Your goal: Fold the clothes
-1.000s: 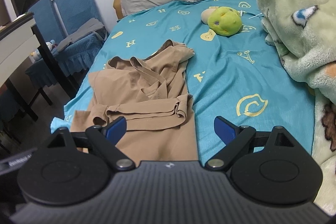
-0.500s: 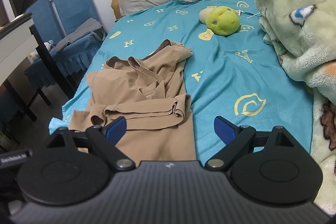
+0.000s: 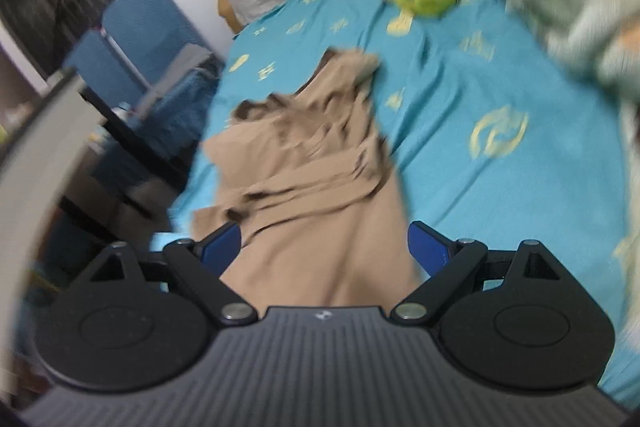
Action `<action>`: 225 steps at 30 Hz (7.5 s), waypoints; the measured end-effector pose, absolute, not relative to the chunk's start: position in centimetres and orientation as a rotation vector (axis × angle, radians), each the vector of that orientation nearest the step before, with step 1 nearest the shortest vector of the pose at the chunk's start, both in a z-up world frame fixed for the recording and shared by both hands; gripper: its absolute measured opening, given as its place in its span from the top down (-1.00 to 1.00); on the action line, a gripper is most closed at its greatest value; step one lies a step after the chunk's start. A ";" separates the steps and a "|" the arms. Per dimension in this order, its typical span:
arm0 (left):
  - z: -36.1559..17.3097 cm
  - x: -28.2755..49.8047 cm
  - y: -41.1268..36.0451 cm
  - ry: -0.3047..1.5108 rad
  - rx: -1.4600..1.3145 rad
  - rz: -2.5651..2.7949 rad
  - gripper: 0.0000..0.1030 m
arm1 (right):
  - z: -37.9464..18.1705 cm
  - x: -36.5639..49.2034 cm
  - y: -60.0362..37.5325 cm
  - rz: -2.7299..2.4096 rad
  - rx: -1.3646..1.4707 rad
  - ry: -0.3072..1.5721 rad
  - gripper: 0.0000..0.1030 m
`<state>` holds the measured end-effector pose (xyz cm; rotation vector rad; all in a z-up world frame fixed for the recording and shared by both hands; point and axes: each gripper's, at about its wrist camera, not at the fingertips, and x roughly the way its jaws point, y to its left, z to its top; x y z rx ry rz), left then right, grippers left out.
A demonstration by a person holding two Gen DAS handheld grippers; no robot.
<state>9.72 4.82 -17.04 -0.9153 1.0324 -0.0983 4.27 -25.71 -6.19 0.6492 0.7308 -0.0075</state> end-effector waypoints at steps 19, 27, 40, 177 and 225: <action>-13.4 7.8 6.0 0.798 -0.992 -0.187 0.73 | -15.6 2.8 -27.1 -0.126 1.297 0.779 0.59; -7.8 6.6 4.9 0.735 -0.790 -0.219 0.79 | -8.8 3.0 -26.9 -0.063 1.044 0.630 0.79; 1.8 -5.4 5.7 0.652 -0.816 -0.317 0.80 | 0.8 -7.3 -28.7 0.052 0.979 0.502 0.79; -16.1 7.2 6.0 0.915 -1.102 -0.200 0.63 | -12.6 6.1 -22.7 0.392 1.166 0.894 -0.79; 4.3 3.9 -7.7 0.897 -1.026 -0.524 0.73 | 1.8 -5.5 -37.3 -0.034 1.229 0.454 0.36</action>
